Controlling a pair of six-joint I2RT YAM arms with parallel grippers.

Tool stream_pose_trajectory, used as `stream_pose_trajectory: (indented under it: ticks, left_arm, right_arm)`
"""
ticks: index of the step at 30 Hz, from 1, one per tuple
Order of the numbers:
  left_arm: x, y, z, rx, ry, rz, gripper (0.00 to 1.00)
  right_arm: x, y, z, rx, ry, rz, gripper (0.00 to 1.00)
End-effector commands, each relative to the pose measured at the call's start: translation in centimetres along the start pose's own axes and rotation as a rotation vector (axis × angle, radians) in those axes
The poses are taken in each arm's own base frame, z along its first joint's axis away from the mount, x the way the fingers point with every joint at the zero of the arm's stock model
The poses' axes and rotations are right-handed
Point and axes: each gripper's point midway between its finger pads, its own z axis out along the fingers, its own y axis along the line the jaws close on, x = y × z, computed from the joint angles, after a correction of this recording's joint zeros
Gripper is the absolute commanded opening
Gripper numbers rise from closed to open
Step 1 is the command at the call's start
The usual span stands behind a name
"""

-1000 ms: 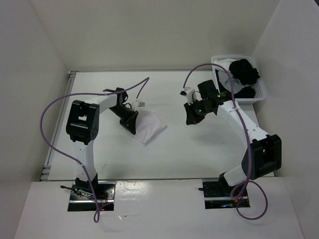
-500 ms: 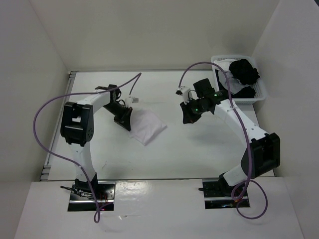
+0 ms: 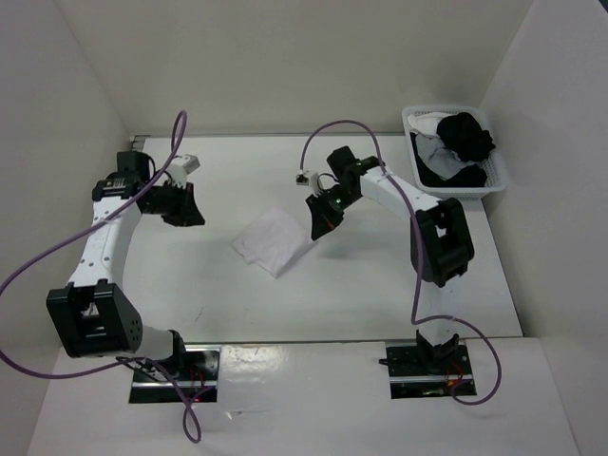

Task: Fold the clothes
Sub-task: Fold the tank top

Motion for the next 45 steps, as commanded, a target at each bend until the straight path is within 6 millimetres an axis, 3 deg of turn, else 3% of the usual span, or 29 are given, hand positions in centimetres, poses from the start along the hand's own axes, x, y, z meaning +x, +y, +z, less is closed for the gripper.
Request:
stream_pose_trajectory:
  ticks: [1,5,9,12,16,17,20,21,24,32,40,43,45]
  left_arm:
    - [0.7,1.1,-0.7,-0.048,-0.038,-0.046,0.03]
    - [0.6,2.0,-1.8,-0.117,-0.087,-0.051,0.07]
    - [1.0,2.6,-1.5,-0.148,-0.081,-0.075,0.12]
    - [1.2,2.8,-1.3,-0.144,-0.071,-0.083,0.17]
    - [1.3,3.3,-0.8,-0.149,-0.06,-0.1,0.4]
    - [1.3,3.1,-0.8,-0.138,-0.064,-0.099,0.54]
    - [1.3,3.1,-0.8,-0.138,-0.063,-0.09,0.76]
    - [1.3,3.1,-0.8,-0.138,-0.063,-0.09,0.88]
    - [1.3,3.1,-0.8,-0.138,-0.063,-0.09,1.0]
    - [1.5,3.4,-0.6,-0.145,-0.053,-0.096,1.0]
    - [1.6,3.6,-0.4,-0.143,-0.046,-0.102,1.0]
    - [1.7,3.5,-0.2,-0.131,-0.042,-0.107,1.0]
    - [1.7,3.5,-0.2,-0.131,-0.042,-0.107,1.0]
  right_arm:
    - [-2.6,2.7,-0.1,-0.18,-0.05,-0.075,0.0]
    - [-3.8,3.7,0.6,-0.278,-0.033,-0.092,0.0]
    - [-2.8,3.8,3.5,-0.376,0.041,-0.069,0.0]
    - [-2.5,4.2,4.5,-0.429,0.063,-0.081,0.0]
    - [-1.6,4.4,7.3,-0.479,0.118,-0.074,0.0]
    - [-1.9,4.5,7.6,-0.48,0.116,-0.09,0.0]
    - [-2.5,4.0,8.4,-0.495,0.102,-0.08,0.0]
    - [-2.6,3.9,8.7,-0.494,0.104,-0.07,0.0]
    - [-2.3,3.2,9.7,-0.506,0.11,-0.054,0.0]
    - [1.2,1.5,13.1,-0.521,0.195,0.018,0.0]
    - [1.3,0.7,13.8,-0.504,0.209,0.03,0.0]
    - [-0.6,1.8,11.8,-0.481,0.176,-0.016,0.0]
    - [-3.1,3.7,8.8,-0.458,0.119,-0.079,0.0]
